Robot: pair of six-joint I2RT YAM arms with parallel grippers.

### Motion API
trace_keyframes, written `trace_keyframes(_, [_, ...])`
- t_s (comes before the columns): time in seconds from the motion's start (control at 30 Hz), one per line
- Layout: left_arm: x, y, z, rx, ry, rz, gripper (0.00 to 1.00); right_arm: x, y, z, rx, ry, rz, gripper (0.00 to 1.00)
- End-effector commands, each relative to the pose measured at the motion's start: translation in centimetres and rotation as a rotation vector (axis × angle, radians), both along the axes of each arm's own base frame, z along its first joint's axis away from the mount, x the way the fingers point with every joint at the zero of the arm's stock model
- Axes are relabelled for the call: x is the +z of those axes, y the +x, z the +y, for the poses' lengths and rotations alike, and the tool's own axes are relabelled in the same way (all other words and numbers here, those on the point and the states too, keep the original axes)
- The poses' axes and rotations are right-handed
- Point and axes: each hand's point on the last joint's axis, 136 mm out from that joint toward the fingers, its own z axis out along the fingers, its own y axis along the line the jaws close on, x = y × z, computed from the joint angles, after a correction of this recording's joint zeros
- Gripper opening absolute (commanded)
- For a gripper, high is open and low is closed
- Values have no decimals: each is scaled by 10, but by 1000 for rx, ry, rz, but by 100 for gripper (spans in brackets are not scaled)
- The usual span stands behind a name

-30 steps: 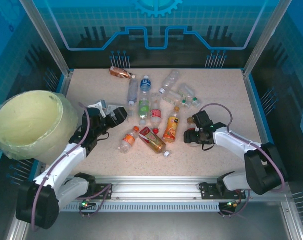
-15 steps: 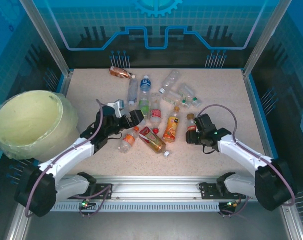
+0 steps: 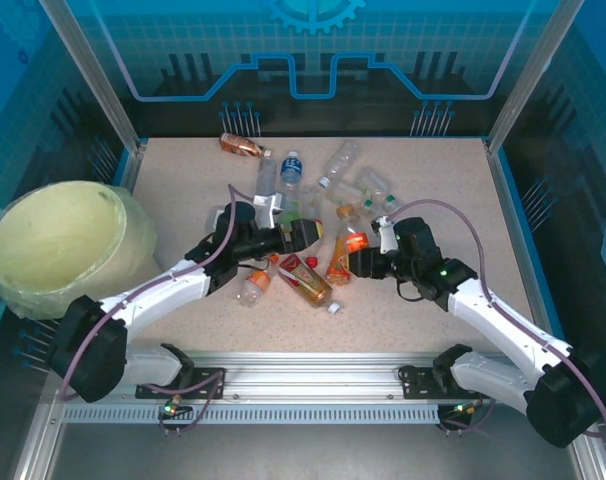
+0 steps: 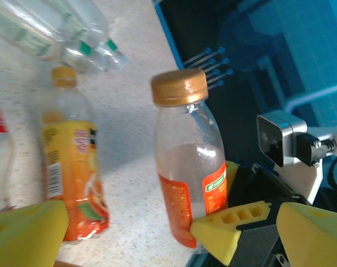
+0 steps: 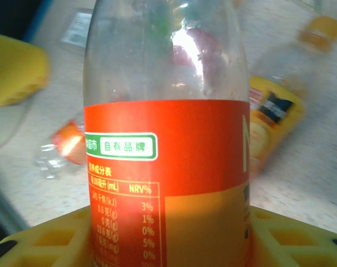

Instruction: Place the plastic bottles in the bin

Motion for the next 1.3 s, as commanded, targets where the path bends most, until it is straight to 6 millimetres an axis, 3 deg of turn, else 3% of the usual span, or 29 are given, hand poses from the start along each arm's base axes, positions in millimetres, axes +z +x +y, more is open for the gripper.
trace_keyframes(0.0, [38, -6, -19, -100, -105, -86, 95, 47, -9, 29, 156, 155, -119, 42])
trace_keyframes(0.37, [57, -6, -36, -139, -153, -93, 91, 73, -15, 51, 249, 301, -157, 42])
trace_keyframes(0.57, [56, -5, -48, -142, -180, -91, 76, 78, -17, 64, 281, 328, -171, 43])
trace_keyframes(0.8, [59, -1, -45, -112, -193, -107, 50, 73, -17, 68, 291, 320, -158, 48])
trace_keyframes(0.97, [38, 15, -19, 72, -50, -85, 47, 66, -18, 63, 286, 245, -141, 73])
trace_keyframes(1.1, [36, 17, 6, 181, 48, -115, 46, 64, -15, 54, 264, 164, -158, 88])
trace_keyframes(1.13, [36, 17, 12, 205, 75, -121, 46, 64, -13, 52, 251, 143, -166, 99])
trace_keyframes(1.27, [40, 17, 56, 357, 249, -150, 46, 62, 2, 32, 141, 40, -205, 100])
